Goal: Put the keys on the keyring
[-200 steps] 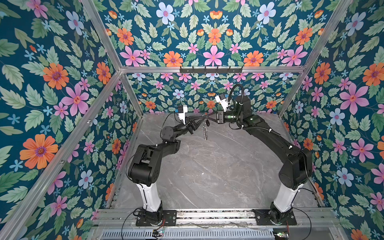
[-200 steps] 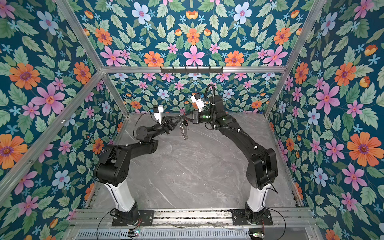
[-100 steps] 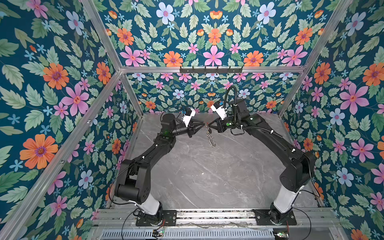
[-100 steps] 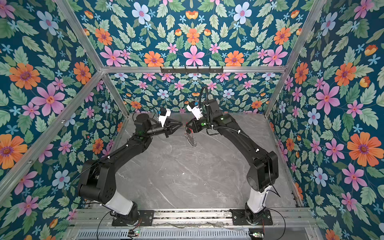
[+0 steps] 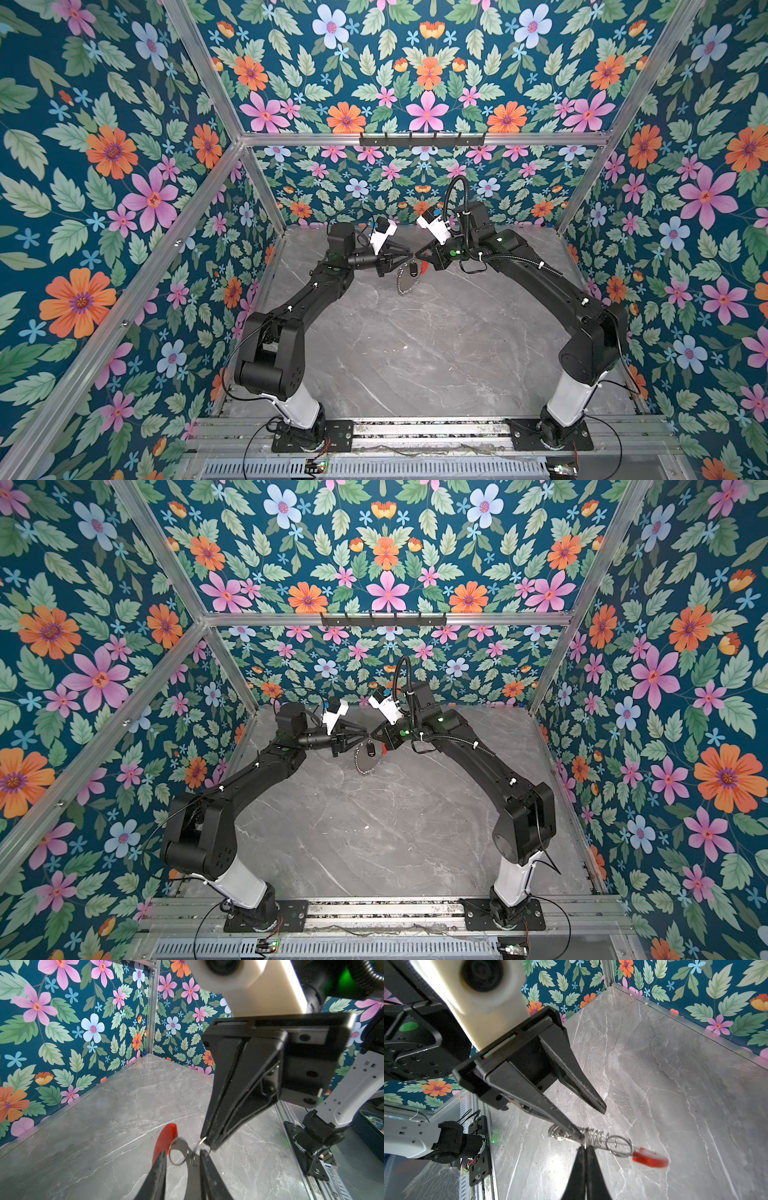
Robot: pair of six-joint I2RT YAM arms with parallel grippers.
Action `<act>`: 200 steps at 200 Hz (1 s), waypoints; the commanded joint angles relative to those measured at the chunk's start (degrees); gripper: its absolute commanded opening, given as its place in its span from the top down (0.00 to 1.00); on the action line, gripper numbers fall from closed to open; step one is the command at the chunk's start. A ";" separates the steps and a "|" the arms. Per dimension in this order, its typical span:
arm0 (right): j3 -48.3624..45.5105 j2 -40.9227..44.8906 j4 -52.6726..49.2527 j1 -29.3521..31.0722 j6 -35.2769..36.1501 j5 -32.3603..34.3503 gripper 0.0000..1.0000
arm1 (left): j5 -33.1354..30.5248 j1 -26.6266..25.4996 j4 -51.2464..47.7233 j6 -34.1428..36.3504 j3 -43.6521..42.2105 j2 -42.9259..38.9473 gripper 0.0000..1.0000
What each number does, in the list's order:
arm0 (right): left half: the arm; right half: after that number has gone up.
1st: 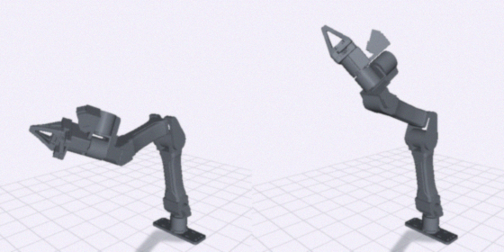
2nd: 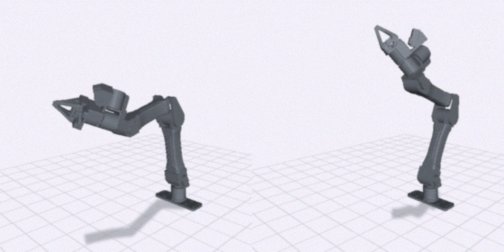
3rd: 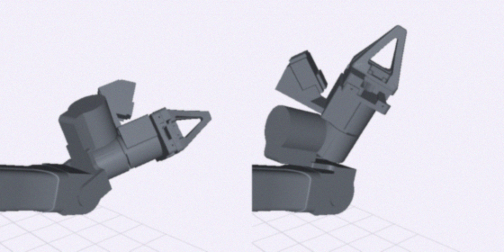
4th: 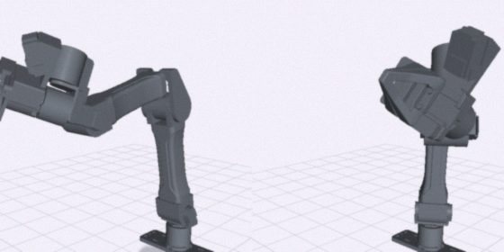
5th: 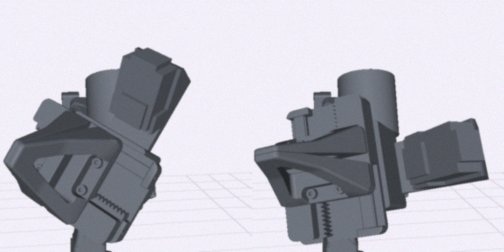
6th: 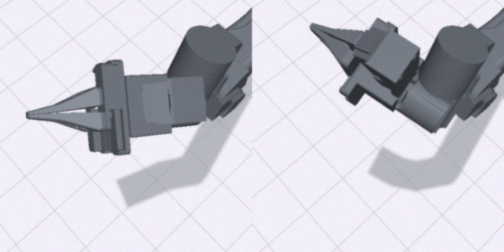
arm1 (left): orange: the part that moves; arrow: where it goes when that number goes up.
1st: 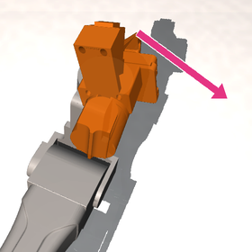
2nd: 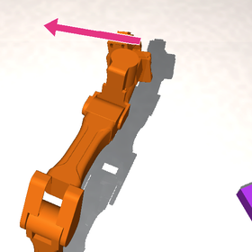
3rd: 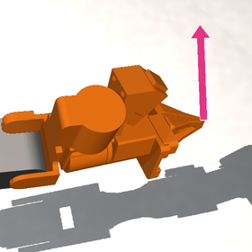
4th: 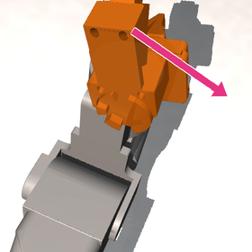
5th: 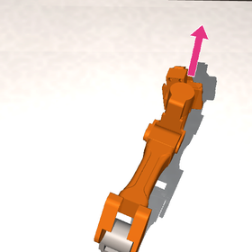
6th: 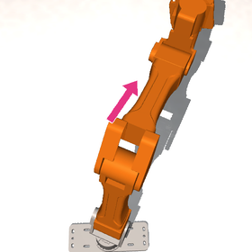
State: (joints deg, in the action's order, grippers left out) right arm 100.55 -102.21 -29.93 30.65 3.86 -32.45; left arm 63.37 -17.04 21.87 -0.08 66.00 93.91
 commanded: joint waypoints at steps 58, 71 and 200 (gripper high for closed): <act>0.79 0.01 0.45 0.27 0.70 -3.65 1.00 | 3.98 -0.53 2.39 -1.15 1.07 0.92 0.77; 0.82 -0.09 0.49 0.36 0.64 -4.11 1.00 | 4.56 -0.59 2.36 -1.15 1.22 1.05 0.78; -5.72 4.04 9.77 0.24 -5.89 0.63 0.80 | 2.69 -1.42 22.35 -15.78 -4.33 -0.04 1.00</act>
State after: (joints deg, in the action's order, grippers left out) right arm 98.00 -100.57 -29.12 30.79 2.22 -33.30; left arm 69.08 -18.20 26.72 -5.37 64.31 94.37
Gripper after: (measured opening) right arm 0.088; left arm 0.052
